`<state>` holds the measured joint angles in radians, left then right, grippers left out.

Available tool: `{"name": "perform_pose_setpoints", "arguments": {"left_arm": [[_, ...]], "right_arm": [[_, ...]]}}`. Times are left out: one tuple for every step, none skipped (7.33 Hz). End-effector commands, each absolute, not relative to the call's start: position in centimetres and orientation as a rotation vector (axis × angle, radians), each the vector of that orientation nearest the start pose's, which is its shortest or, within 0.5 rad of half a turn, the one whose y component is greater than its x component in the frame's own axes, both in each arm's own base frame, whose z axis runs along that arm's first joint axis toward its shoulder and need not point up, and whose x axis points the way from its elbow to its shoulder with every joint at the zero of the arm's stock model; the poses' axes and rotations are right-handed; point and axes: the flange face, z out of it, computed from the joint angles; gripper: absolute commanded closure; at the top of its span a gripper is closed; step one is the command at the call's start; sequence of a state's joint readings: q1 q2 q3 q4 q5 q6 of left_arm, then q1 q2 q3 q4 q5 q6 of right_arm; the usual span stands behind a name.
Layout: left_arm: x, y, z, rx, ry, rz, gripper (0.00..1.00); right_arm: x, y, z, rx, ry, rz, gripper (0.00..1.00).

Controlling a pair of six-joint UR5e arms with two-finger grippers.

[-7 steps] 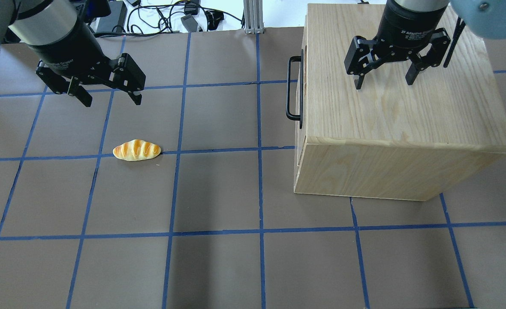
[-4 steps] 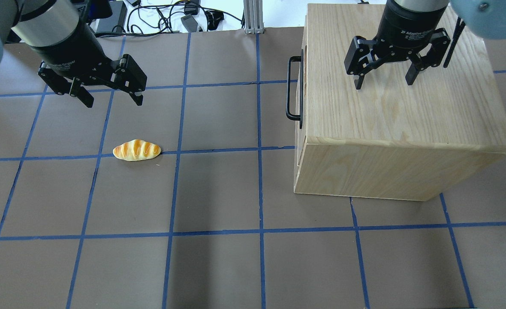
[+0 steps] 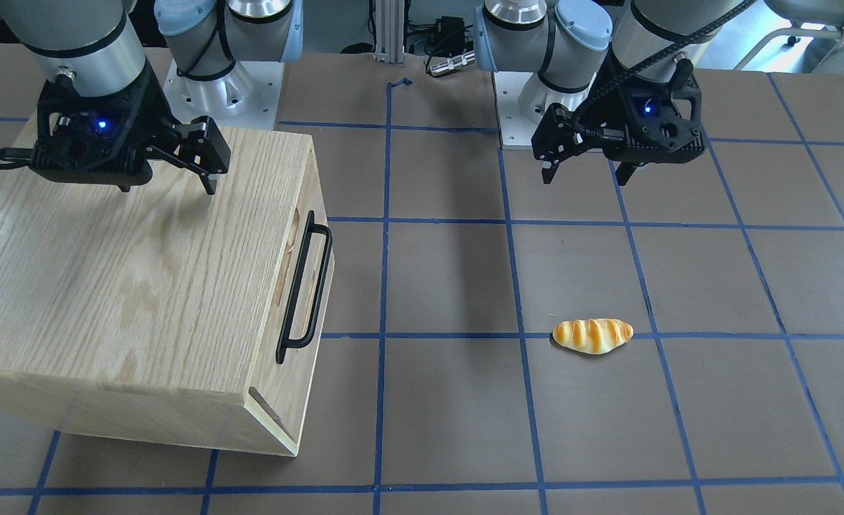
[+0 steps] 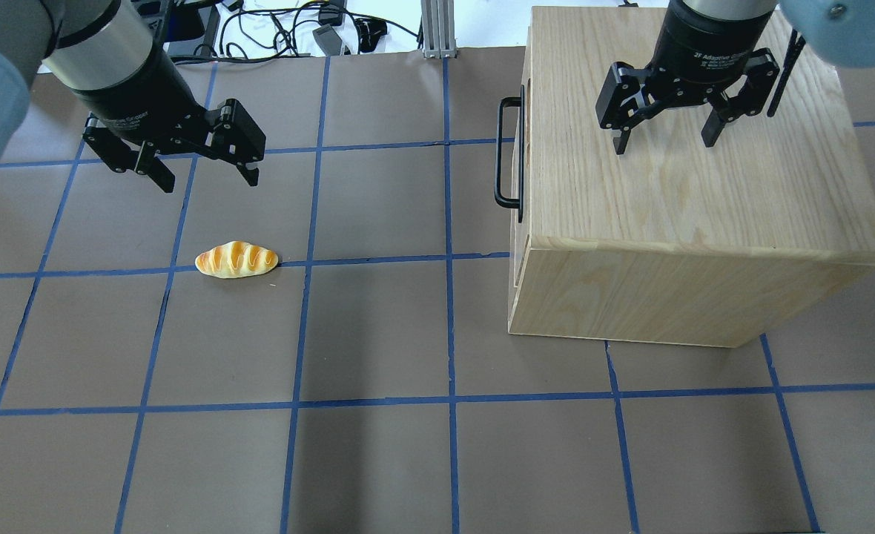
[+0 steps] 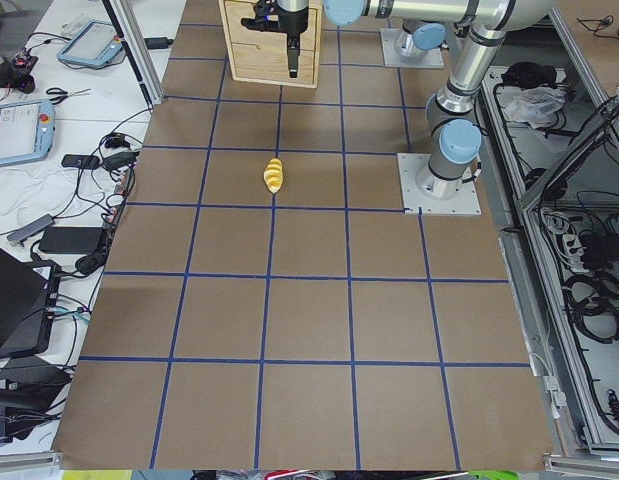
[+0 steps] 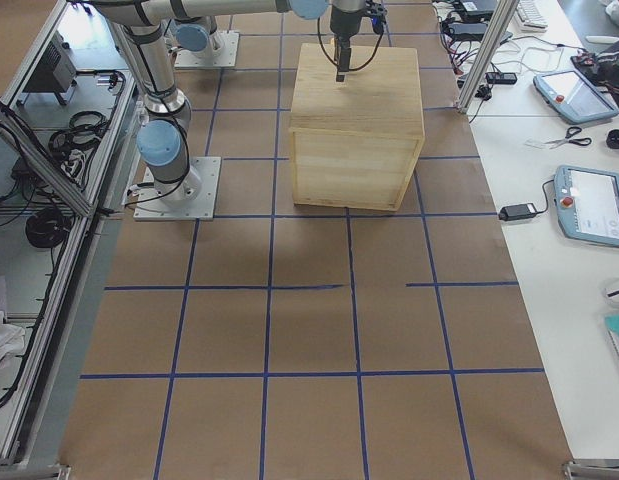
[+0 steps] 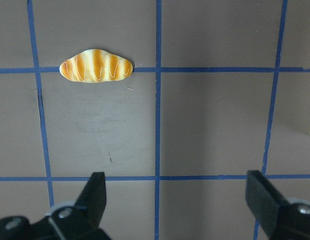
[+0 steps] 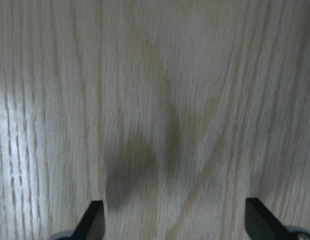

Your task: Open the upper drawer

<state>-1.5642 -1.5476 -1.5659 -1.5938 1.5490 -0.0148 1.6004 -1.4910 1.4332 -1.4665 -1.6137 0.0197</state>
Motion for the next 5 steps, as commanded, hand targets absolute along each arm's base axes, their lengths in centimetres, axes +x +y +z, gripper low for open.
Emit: {"name": "perform_pose_setpoints", "arguments": {"left_arm": [[-13.1,-47.8,49.8,-0.031,3.164,-0.022,0.00],[-13.2,-47.9,49.7,-0.036,3.170,-0.027,0.00],[-13.2,-48.5,49.3,-0.051,3.172,-0.014,0.00],[-13.3,-49.1,49.3,-0.036,3.172,-0.036,0.00],[-13.3,-50.0,49.1,-0.042,3.173,-0.082,0.00]], "right_arm": [[14.4,-51.6,50.5,-0.019,3.185,0.072,0.00],[14.5,-51.6,50.5,-0.019,3.185,0.072,0.00],[14.5,-51.6,50.4,-0.019,3.185,0.074,0.00],[14.5,-51.6,50.5,-0.021,3.185,0.072,0.00],[14.5,-51.6,50.5,-0.019,3.185,0.072,0.00]]}}
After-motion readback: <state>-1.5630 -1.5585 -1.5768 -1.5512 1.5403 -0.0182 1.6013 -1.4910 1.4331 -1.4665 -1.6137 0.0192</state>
